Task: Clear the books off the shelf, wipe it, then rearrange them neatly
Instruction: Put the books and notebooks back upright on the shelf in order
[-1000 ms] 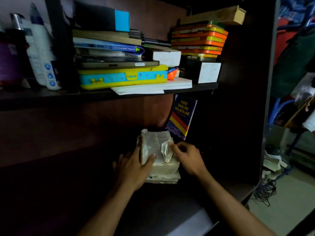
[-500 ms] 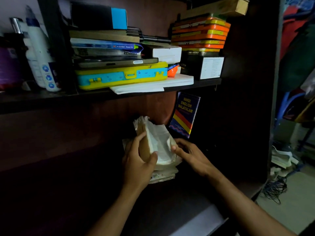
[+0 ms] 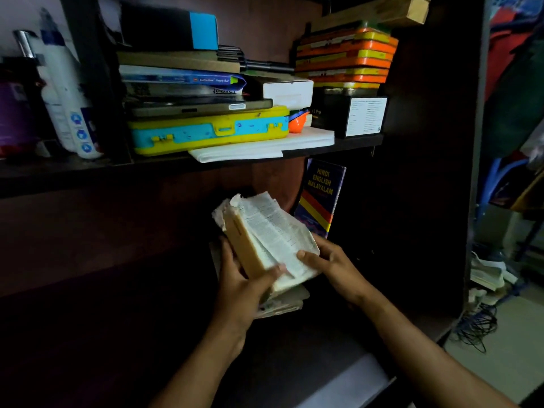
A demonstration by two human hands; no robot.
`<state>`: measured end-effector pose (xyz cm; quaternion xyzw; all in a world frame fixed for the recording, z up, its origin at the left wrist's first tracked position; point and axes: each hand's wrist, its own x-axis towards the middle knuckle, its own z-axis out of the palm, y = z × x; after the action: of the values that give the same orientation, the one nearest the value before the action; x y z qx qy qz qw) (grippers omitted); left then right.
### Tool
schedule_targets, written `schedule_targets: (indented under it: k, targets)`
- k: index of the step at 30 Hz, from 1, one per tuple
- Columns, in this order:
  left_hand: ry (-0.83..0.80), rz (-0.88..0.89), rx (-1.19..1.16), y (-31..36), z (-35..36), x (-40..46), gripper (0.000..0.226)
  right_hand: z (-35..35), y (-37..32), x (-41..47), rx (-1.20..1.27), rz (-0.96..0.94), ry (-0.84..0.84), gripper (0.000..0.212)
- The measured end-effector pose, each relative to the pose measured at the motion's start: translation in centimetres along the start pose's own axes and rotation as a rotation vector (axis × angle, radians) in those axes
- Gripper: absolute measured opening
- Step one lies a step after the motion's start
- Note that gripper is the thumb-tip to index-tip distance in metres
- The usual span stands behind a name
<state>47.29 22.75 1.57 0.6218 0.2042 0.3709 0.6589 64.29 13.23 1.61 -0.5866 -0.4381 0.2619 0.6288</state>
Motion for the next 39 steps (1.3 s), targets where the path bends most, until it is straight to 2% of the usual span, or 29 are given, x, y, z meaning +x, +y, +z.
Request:
schedule_targets:
  k: [2,4,10,13,15,17,19,20,22,24,27,30,34,37,39]
  targets:
    - [0.040,-0.054,-0.151,0.2,-0.3,0.4,0.079,0.2,-0.1,-0.1,0.098,0.034,-0.022,0.041]
    - [0.039,-0.076,-0.196,0.4,-0.4,0.5,0.062,0.1,-0.1,-0.1,0.203,0.065,-0.042,0.043]
    - [0.099,-0.137,-0.198,0.2,-0.2,0.6,0.045,0.3,0.0,-0.1,0.070,0.073,-0.104,0.064]
    - [0.154,-0.165,-0.199,0.0,-0.3,0.9,0.040,0.2,-0.2,0.0,0.093,0.080,-0.137,0.064]
    - [0.188,-0.173,-0.187,-0.2,-0.4,1.0,0.038,0.4,-0.1,0.1,0.109,0.069,-0.096,0.060]
    - [0.213,-0.160,-0.196,-0.3,-0.3,1.1,0.037,0.8,-0.2,0.1,-0.064,-0.042,0.116,0.052]
    - [0.245,-0.117,-0.212,-0.3,-0.1,0.9,0.039,1.5,-0.9,-0.5,-0.450,-0.311,0.378,0.044]
    - [0.263,-0.084,-0.208,-0.4,0.0,0.8,0.041,2.3,-1.5,-1.0,-0.614,-0.464,0.430,0.041]
    - [0.298,-0.019,-0.187,-0.2,0.1,0.5,0.048,4.5,-3.0,-2.1,-0.860,-0.637,0.345,0.038]
    - [0.337,0.053,-0.128,-0.3,0.0,0.1,0.054,6.8,-3.6,-2.9,-0.991,-0.583,0.158,0.042]
    - [0.371,0.163,0.059,-0.3,-0.2,-0.2,0.057,7.7,-3.7,-3.3,-0.778,-0.260,-0.014,0.063]
    - [0.301,0.234,0.209,-0.2,-0.1,-0.3,0.074,6.5,-2.9,-3.3,-0.735,-0.222,-0.007,0.080]
    - [0.125,0.256,0.353,-0.4,0.1,-0.8,0.083,6.5,-1.7,-3.9,-0.493,-0.202,0.135,0.079]
    - [-0.018,0.247,0.391,-0.3,0.1,-1.1,0.081,7.0,-1.8,-4.6,-0.435,-0.210,0.337,0.071]
    - [-0.109,0.269,0.437,-0.3,-0.1,-0.9,0.079,7.2,-1.9,-5.0,-0.421,-0.200,0.397,0.067]
